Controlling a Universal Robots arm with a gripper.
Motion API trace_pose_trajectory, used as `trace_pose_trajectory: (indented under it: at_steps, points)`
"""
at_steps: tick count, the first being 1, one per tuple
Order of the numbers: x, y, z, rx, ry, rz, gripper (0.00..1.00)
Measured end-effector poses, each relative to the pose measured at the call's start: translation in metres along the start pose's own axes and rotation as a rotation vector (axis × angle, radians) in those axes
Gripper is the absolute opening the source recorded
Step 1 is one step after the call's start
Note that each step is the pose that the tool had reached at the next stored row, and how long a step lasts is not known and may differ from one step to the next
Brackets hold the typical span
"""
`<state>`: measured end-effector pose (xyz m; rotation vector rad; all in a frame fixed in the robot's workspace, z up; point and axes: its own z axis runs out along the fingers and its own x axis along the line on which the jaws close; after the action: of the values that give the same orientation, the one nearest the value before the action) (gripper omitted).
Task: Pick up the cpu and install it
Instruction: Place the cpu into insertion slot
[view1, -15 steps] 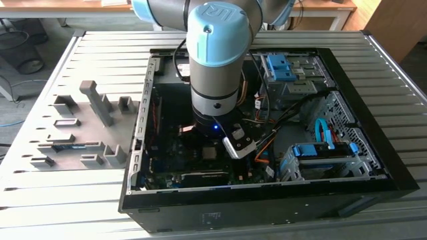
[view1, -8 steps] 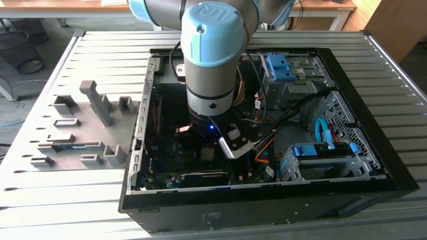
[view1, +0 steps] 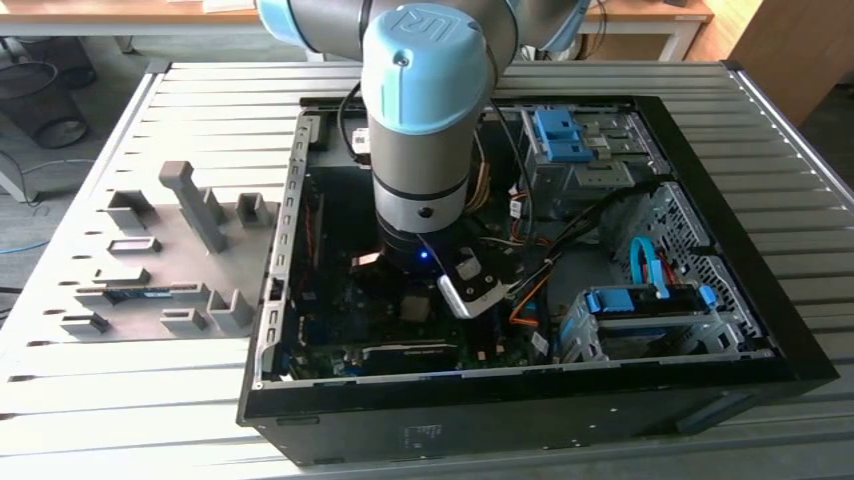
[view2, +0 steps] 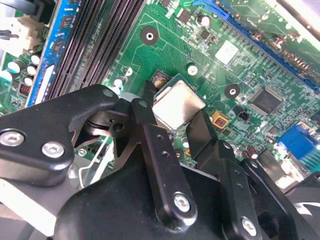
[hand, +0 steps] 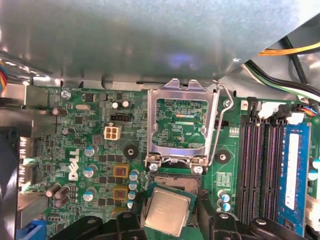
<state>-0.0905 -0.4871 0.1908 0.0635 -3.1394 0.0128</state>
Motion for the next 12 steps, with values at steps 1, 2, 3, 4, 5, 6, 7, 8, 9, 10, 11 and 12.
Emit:
trace_pose_trajectory:
  at_steps: [1,2,3,4,5,6,7,8,9,10,11,12]
  points:
    - [-0.0004,-0.0002,0.0000,0.0000,0.0000,-0.003,0.53]
    - [-0.0012,-0.0003,0.0000,-0.0001,-0.0001,-0.006,0.53]
    - [-0.0026,-0.0005,0.0001,-0.0003,0.0005,-0.007,0.53]
    - [-0.0050,-0.0006,0.0000,-0.0003,0.0029,-0.007,0.53]
    - [-0.0076,-0.0007,0.0000,-0.0004,0.0058,-0.007,0.53]
    - [-0.0093,-0.0008,0.0001,-0.0006,0.0072,-0.007,0.53]
    - [-0.0113,-0.0009,0.0000,-0.0005,0.0084,-0.007,0.53]
    - [-0.0129,-0.0010,0.0000,-0.0006,0.0092,-0.007,0.53]
    - [-0.0138,-0.0011,-0.0001,-0.0004,0.0098,-0.007,0.53]
    - [-0.0143,-0.0011,-0.0002,-0.0003,0.0101,-0.007,0.53]
    - [-0.0144,-0.0011,-0.0003,-0.0003,0.0100,-0.007,0.53]
    - [-0.0145,-0.0010,-0.0005,-0.0004,0.0099,-0.007,0.53]
